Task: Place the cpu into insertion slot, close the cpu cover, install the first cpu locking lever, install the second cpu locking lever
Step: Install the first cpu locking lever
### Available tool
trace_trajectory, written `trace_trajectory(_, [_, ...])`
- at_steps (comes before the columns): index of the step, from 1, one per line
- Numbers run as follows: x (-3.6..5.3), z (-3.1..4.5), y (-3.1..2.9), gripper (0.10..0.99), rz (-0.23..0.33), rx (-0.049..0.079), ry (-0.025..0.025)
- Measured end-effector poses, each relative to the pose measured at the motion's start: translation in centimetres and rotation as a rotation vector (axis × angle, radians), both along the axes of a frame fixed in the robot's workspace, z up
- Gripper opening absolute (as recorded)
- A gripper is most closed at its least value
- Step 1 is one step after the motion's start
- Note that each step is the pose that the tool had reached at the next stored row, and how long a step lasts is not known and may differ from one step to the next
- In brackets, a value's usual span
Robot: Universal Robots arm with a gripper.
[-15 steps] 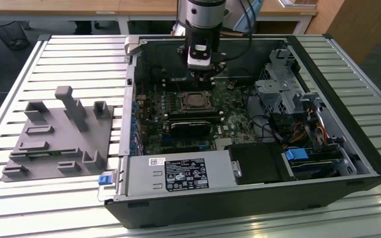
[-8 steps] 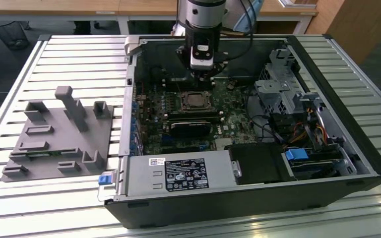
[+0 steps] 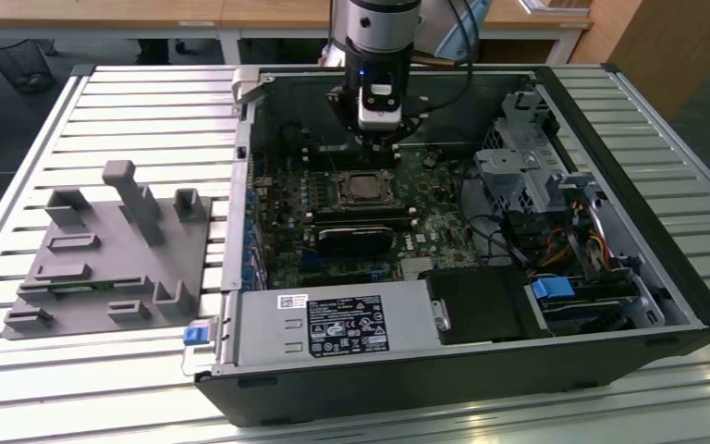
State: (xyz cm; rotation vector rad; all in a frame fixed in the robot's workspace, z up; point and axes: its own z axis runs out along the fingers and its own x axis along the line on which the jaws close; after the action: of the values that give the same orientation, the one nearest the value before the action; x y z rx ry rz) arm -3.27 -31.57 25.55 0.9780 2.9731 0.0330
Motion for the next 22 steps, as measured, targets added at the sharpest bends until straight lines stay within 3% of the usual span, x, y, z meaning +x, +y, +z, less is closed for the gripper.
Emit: trace_trajectory(22, [0.00,0.00,-0.01,0.122,0.110,0.000,0.0000])
